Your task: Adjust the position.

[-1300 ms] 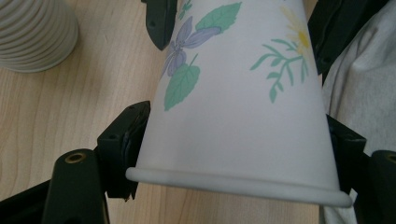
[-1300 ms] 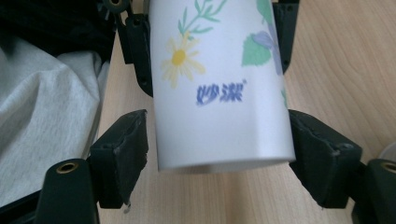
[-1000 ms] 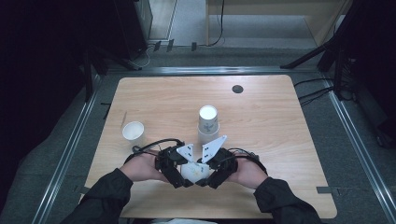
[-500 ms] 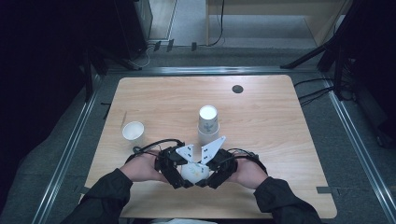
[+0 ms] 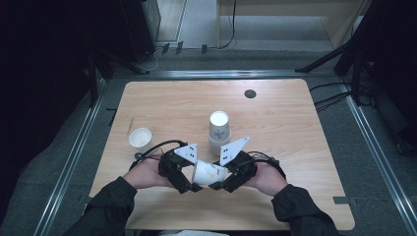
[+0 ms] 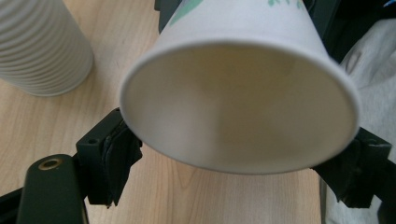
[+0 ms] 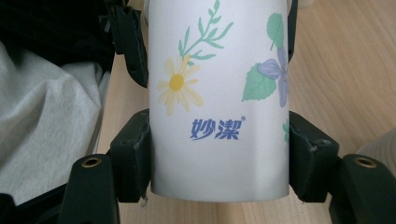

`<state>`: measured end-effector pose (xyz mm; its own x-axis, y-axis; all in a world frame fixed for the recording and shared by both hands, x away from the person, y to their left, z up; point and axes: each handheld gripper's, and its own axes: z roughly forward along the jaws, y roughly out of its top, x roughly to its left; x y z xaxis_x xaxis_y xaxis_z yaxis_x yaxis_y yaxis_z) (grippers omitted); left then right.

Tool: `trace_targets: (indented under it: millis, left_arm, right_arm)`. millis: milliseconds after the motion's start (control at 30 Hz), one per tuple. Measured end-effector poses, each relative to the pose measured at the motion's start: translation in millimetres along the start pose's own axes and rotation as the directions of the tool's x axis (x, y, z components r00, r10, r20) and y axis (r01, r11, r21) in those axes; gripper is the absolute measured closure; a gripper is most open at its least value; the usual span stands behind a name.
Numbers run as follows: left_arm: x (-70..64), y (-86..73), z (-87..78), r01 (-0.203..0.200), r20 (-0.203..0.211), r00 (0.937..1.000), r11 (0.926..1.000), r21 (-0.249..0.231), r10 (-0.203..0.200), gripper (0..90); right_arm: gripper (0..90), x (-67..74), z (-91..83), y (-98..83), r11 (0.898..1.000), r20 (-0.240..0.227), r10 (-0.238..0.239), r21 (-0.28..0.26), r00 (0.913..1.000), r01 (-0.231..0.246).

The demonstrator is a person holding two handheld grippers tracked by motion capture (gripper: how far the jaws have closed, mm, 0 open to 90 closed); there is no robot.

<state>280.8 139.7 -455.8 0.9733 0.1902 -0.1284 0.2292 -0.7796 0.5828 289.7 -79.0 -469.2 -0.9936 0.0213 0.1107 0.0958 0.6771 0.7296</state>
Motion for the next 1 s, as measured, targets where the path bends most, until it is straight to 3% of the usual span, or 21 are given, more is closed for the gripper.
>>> trace_targets:
  millis: [267,367,500,733,867,1000]
  left_arm:
    - [3.4,-2.1,-11.5,0.023,0.004,0.9997,0.9945,-0.102,-0.023,15.6]
    - [3.4,-2.2,-14.8,0.036,0.012,0.9993,0.9892,-0.142,-0.034,15.6]
    - [3.4,-2.2,-19.3,0.051,0.039,0.9983,0.9773,-0.206,-0.044,15.7]
    - [0.3,-0.6,-25.4,0.069,0.071,0.9963,0.9478,-0.311,-0.049,16.3]
    - [-0.6,-1.1,-24.9,0.084,0.080,0.9949,0.9402,-0.330,-0.060,17.0]
    - [-1.8,-2.6,-26.5,0.091,0.084,0.9943,0.9318,-0.352,-0.066,21.1]
  right_arm:
    - [34.2,-4.1,-15.5,-1.9,0.997,0.015,0.023,-0.073,0.9996,-0.021]
    - [34.2,-4.7,-20.0,-2.7,0.995,0.007,0.030,-0.098,0.9995,-0.029]
    - [34.1,-4.2,-22.4,-2.7,0.992,-0.008,0.025,-0.121,0.9997,-0.025]
    - [34.1,-3.3,-23.1,-0.3,0.985,-0.039,0.027,-0.167,0.9988,-0.034]
    - [34.1,-4.2,-22.6,1.2,0.980,-0.063,0.027,-0.193,0.9977,-0.039]
    - [34.2,-4.0,-20.2,2.3,0.982,-0.077,0.023,-0.185,0.9968,-0.036]
